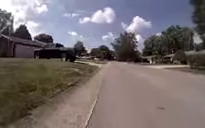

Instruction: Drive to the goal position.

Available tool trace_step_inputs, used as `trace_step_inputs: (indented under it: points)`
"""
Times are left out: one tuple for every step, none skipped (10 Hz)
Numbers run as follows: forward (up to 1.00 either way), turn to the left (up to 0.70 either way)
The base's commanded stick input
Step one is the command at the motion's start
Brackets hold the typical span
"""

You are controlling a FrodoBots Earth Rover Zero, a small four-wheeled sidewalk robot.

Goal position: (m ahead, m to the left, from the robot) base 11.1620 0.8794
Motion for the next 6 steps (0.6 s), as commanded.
trace_step_inputs:
  points:
    - [1.0,0.0]
    - [1.0,0.0]
    - [1.0,0.0]
    - [1.0,0.0]
    - [1.0,0.0]
    - [1.0,0.0]
